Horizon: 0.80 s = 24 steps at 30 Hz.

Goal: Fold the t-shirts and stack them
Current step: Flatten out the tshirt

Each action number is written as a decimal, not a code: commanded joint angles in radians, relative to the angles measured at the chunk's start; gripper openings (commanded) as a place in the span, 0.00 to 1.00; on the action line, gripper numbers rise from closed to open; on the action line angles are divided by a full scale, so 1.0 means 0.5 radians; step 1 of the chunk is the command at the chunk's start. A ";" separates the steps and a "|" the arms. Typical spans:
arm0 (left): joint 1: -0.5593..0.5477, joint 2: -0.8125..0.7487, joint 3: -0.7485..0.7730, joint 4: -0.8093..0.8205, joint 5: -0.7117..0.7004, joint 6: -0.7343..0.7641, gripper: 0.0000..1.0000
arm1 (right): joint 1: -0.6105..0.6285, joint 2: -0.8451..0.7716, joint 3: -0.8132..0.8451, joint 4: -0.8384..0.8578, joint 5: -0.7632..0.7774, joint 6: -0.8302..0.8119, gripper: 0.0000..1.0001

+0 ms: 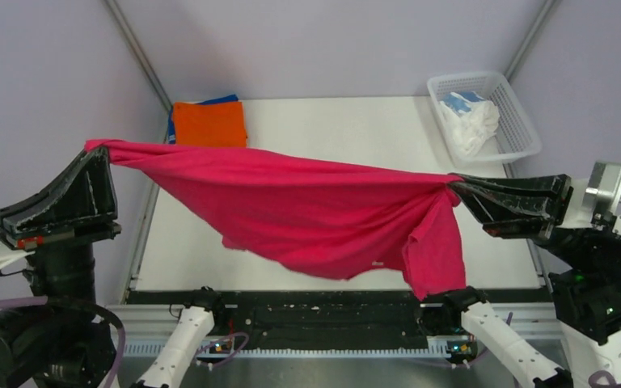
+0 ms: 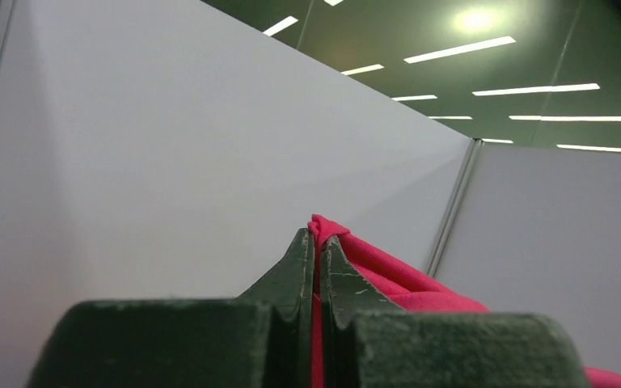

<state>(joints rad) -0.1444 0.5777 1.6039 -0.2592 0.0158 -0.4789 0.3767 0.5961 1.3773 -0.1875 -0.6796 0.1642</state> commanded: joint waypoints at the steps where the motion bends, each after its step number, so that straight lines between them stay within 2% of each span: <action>1: 0.012 0.106 -0.042 -0.111 -0.119 0.084 0.00 | -0.012 0.050 -0.054 -0.030 0.066 0.108 0.00; 4: 0.010 0.186 -0.226 -0.100 -0.293 0.097 0.00 | -0.014 0.085 -0.219 -0.052 0.294 0.029 0.00; 7: 0.010 0.327 -0.539 -0.097 -0.533 0.056 0.00 | -0.013 0.171 -0.453 0.006 0.629 -0.103 0.00; 9: 0.012 0.471 -0.757 -0.092 -0.748 -0.016 0.00 | -0.013 0.318 -0.629 0.089 0.989 -0.159 0.00; 11: 0.013 0.667 -0.970 -0.095 -0.911 -0.121 0.00 | -0.014 0.556 -0.757 0.170 1.197 -0.226 0.00; 12: 0.014 0.780 -1.067 -0.096 -0.970 -0.170 0.02 | -0.013 0.720 -0.798 0.214 1.271 -0.247 0.00; 13: 0.022 0.918 -1.134 -0.107 -1.007 -0.225 0.15 | -0.012 0.900 -0.825 0.266 1.309 -0.267 0.01; 14: 0.041 1.059 -1.167 -0.153 -1.003 -0.291 0.46 | -0.014 1.093 -0.826 0.324 1.329 -0.279 0.07; 15: 0.066 1.224 -1.166 -0.202 -0.982 -0.350 0.63 | -0.015 1.294 -0.801 0.353 1.340 -0.283 0.23; 16: 0.091 1.382 -1.128 -0.288 -0.962 -0.412 0.87 | -0.017 1.495 -0.743 0.401 1.379 -0.271 0.49; 17: 0.115 1.574 -1.054 -0.381 -0.934 -0.463 0.92 | -0.017 1.697 -0.607 0.384 1.474 -0.220 0.69; 18: 0.125 1.699 -0.967 -0.478 -0.908 -0.481 0.94 | -0.016 1.861 -0.492 0.346 1.543 -0.164 0.84; 19: 0.126 1.791 -0.881 -0.555 -0.887 -0.485 0.95 | -0.017 1.991 -0.403 0.272 1.558 -0.135 0.95; 21: 0.121 1.893 -0.764 -0.631 -0.766 -0.445 0.98 | -0.010 2.129 -0.317 0.249 1.557 -0.088 0.99; 24: 0.120 1.921 -0.761 -0.539 -0.441 -0.347 0.99 | 0.002 2.091 -0.408 0.350 1.546 -0.010 0.99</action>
<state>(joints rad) -0.0811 1.5822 1.1229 -0.5446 -0.3492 -0.6647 0.3752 1.7210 1.1202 -0.0914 0.0357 0.1001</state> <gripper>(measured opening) 0.985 0.985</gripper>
